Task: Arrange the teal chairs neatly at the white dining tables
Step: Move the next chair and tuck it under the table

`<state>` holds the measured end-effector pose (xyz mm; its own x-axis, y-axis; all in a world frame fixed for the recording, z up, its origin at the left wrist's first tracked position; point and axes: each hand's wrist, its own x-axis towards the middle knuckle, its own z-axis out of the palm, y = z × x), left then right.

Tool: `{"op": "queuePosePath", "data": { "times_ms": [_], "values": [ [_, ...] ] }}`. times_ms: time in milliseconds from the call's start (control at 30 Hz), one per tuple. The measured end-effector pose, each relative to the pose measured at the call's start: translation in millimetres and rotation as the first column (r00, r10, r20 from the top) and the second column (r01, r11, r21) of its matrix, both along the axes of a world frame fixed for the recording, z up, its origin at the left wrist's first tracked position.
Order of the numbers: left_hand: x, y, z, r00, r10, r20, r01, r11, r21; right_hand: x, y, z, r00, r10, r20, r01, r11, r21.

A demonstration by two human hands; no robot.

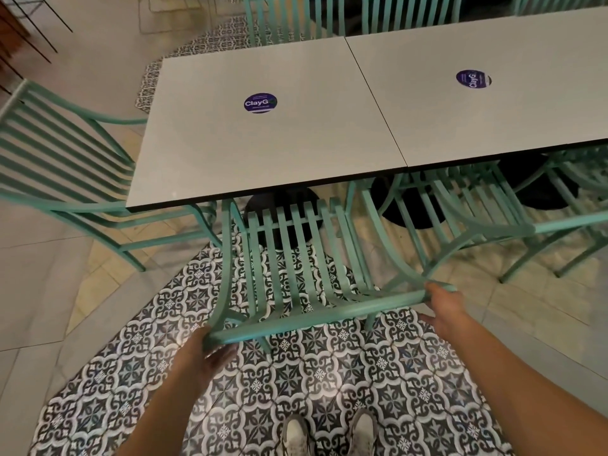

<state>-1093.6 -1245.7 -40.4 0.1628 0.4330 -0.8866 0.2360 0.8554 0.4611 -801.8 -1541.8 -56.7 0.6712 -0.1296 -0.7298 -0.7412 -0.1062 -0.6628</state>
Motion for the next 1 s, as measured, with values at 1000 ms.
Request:
{"op": "queuePosePath", "data": {
  "times_ms": [1000],
  "values": [
    [58, 118, 1, 0.965, 0.255, -0.053, -0.249, 0.963, 0.100, 39, 108, 2, 0.983, 0.178, -0.055, -0.176, 0.984, 0.037]
  ]
}}
